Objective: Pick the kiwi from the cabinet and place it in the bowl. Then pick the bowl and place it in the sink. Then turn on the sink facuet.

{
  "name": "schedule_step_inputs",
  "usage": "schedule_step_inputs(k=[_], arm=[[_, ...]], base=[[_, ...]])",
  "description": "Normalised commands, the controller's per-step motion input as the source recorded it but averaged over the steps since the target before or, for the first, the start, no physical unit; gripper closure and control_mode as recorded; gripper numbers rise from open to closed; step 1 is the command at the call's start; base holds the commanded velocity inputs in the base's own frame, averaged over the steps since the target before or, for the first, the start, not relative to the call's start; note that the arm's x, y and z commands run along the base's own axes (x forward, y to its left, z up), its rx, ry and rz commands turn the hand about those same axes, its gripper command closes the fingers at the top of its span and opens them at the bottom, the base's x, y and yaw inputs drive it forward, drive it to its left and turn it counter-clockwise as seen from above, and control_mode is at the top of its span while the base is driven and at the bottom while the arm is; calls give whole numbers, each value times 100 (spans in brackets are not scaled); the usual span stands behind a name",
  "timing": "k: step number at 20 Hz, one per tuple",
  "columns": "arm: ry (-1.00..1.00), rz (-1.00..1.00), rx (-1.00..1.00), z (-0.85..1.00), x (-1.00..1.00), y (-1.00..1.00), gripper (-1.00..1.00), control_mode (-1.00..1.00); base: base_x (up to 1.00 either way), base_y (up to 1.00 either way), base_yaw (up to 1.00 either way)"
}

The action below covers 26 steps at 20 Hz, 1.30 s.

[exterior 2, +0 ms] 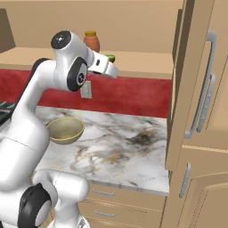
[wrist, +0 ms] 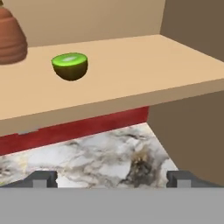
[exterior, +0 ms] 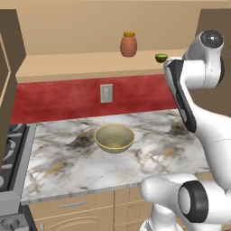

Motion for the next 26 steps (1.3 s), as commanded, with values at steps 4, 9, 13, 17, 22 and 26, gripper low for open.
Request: schedule_step_inputs(k=[4, 9, 13, 17, 22, 26], arm=[[0, 6, 0, 0, 56, 0, -100, -100], [0, 12, 0, 0, 61, 0, -100, -100], [0, 5, 0, 0, 81, 0, -100, -100], [0, 2, 0, -3, 85, 0, -100, -100], [0, 2, 0, -1, 79, 0, -100, -100], [0, 1, 0, -6, 44, 0, -100, -100]], base=[[0, 0, 0], [0, 0, 0], [0, 0, 0], [0, 0, 0], [0, 0, 0], [0, 0, 0]])
